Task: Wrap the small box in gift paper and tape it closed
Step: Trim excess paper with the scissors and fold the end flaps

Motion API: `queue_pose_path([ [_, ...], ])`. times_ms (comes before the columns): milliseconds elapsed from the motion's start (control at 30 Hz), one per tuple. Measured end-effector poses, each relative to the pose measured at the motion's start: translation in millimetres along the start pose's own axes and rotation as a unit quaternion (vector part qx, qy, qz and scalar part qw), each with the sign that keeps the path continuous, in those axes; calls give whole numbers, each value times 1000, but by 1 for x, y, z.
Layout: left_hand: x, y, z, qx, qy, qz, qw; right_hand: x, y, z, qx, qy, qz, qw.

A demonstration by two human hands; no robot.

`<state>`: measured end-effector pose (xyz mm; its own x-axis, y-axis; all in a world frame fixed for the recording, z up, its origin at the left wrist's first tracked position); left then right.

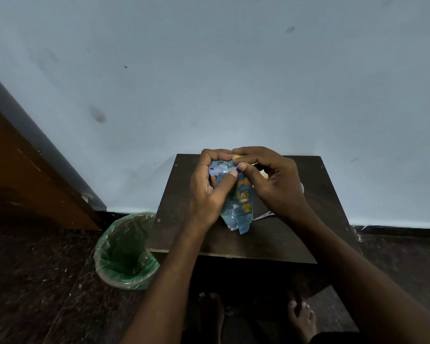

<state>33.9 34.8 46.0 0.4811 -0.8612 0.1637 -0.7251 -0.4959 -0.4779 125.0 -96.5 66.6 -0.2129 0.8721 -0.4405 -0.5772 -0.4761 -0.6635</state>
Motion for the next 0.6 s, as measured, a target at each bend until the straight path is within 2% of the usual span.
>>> queue_pose_path([
  [100, -1, -3, -18, 41, -107, 25, 993, -4, -4, -2, 36, -36, 5, 999],
  [167, -3, -4, -24, 37, -111, 4, 993, -5, -7, -1, 52, -56, 9, 997],
  [267, -5, -4, -16, -31, -74, -44, 996, -2, -8, -9, 105, -73, 39, 991],
  [400, -17, -1, 20, -142, -71, -98, 982, 18, 4, -32, 142, -54, 172, 973],
  [500, -24, 7, 46, -239, -38, -143, 960, 30, 19, -38, 111, -28, 276, 954],
  [567, -27, 13, 56, -294, 35, -196, 935, 35, 27, -36, 75, -20, 319, 945],
  [600, -29, 18, 64, -326, 79, -227, 914, 38, 31, -37, 84, -39, 335, 938],
])
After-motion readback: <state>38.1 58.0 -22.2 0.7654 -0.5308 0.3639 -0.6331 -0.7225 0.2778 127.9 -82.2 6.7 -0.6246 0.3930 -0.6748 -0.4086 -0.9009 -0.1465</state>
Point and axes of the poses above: each hand's wrist, its own y-axis away from the middle knuckle, its own x-axis out of the palm, z = x × y, the point moved 7 cm from there along -y, towards the middle knuckle, and after that the axes turned 15 degrees about y, right-handed, at the moved point
